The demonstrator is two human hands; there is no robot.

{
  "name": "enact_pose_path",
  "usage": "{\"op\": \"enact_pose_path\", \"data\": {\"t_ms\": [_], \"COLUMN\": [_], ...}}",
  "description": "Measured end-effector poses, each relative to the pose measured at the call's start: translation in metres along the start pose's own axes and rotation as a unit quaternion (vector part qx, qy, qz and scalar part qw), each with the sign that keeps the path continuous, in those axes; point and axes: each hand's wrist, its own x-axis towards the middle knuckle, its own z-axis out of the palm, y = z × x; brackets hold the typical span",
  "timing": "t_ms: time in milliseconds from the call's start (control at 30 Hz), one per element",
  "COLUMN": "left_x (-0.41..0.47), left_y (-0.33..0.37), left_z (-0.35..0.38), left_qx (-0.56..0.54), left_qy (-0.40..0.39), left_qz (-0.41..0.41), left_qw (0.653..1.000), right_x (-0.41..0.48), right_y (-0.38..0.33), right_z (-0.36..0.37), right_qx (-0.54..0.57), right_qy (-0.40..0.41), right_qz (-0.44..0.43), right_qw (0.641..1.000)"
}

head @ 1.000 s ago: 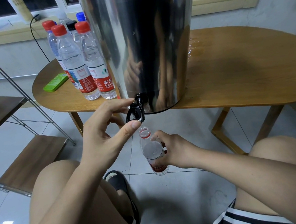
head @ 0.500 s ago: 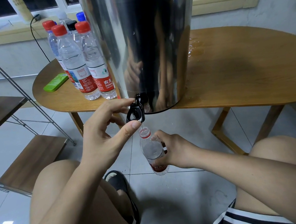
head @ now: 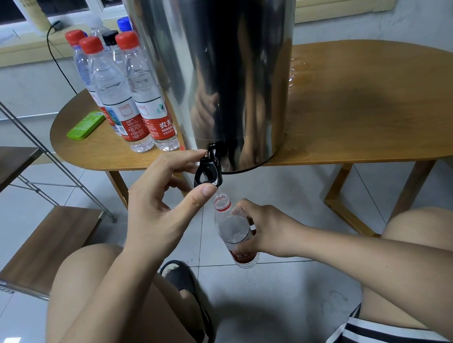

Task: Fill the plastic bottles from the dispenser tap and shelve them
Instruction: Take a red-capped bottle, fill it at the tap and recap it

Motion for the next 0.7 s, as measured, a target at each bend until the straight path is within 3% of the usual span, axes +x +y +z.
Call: {"op": "enact_pose_path", "data": {"t_ms": [700], "left_x": [0.0002], "left_y": [0.0018], "left_z": [0.0011], "left_qx": [-0.003], "left_qy": [0.003], "left_qz": [-0.002], "left_qw": [1.0], "right_x": [0.001], "right_y": [0.0028], "right_z": [0.0014], "right_qx": [0.007], "right_qy": [-0.003], "right_qz": [0.009], "right_qw": [1.0]}}
